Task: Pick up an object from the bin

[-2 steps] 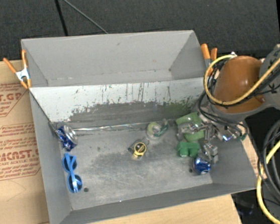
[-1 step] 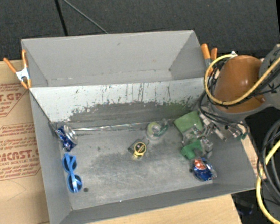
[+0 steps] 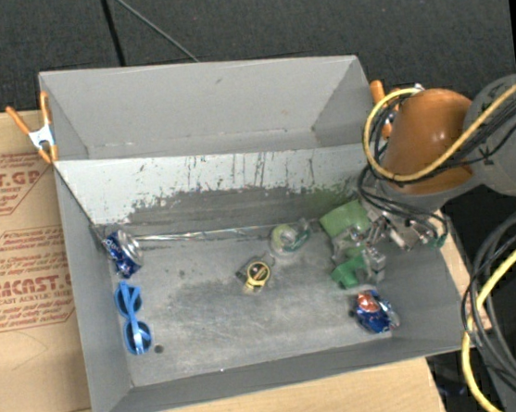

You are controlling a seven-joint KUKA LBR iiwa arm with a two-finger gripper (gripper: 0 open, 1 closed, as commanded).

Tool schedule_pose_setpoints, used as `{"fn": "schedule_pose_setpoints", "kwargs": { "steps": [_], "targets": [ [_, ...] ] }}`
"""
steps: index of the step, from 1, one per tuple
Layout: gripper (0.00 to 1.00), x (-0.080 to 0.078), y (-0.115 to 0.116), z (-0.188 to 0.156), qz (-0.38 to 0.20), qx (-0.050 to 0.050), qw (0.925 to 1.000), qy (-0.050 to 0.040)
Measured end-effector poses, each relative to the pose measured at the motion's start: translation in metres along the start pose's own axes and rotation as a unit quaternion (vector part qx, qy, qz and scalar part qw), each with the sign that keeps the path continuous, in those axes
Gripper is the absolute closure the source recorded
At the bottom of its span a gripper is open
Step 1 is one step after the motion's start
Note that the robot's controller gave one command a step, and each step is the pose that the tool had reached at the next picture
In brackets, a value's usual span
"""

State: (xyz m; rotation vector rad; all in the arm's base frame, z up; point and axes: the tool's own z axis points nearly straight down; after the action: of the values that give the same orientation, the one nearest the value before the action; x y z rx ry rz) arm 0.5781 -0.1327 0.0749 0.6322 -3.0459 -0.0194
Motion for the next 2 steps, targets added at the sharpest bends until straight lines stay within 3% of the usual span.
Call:
{"fn": "schedule_pose_setpoints", "kwargs": {
  "steps": [1, 2],
  "targets": [
    [1.0, 0.019, 0.0325, -0.1475, -0.003, 0.012, 0.9998, -0.0183],
    [0.0, 0.0199, 0.0329, -0.1423, -0.003, 0.009, 0.9998, -0.0154]
  ]
}}
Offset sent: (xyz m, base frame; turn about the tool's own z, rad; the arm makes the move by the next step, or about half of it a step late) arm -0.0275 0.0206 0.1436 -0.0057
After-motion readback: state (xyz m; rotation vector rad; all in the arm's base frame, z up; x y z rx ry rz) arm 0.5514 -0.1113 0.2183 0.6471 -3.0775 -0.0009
